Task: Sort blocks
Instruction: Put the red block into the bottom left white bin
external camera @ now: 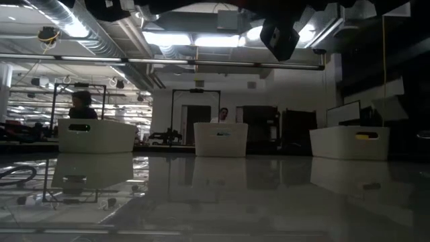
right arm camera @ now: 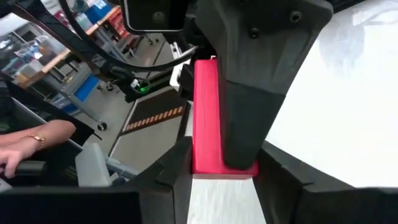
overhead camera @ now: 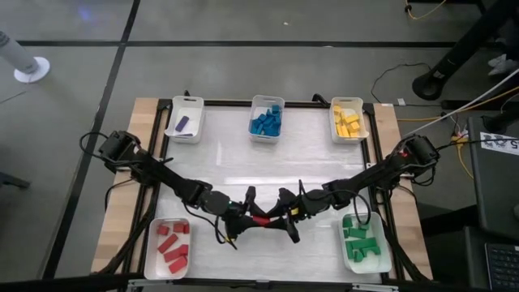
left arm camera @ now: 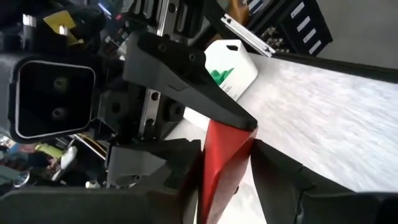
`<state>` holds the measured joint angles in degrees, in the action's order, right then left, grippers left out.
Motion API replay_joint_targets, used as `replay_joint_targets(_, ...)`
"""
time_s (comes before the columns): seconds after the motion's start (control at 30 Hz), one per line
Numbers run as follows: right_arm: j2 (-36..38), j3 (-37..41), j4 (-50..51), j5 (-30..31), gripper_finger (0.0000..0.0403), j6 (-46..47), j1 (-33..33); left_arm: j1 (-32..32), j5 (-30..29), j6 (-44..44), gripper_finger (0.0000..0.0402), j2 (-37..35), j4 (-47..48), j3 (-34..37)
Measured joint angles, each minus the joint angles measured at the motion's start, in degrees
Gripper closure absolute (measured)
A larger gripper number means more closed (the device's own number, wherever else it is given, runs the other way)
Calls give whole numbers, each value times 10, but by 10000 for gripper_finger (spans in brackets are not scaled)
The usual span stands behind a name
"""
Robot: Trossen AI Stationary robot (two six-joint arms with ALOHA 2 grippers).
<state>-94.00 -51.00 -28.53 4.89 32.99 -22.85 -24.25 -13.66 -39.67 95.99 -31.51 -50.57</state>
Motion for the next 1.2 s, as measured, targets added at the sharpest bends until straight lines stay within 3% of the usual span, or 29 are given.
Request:
replay_joint_targets(0.3,0,0,-2,-2,262,0,0,0,0,-26,317,0,-5,0)
replay_joint_targets(0.57,0,0,0,-11,259,-1,0,0,0,-30,321,0,-5,0)
replay_joint_targets(0.97,0,-1,-3,9,175,-5,1,-3,-6,-15,321,0,-14,-2)
replay_joint_targets(1.2,4,-1,8,-27,167,-4,12,-14,-11,15,321,-1,-9,-2)
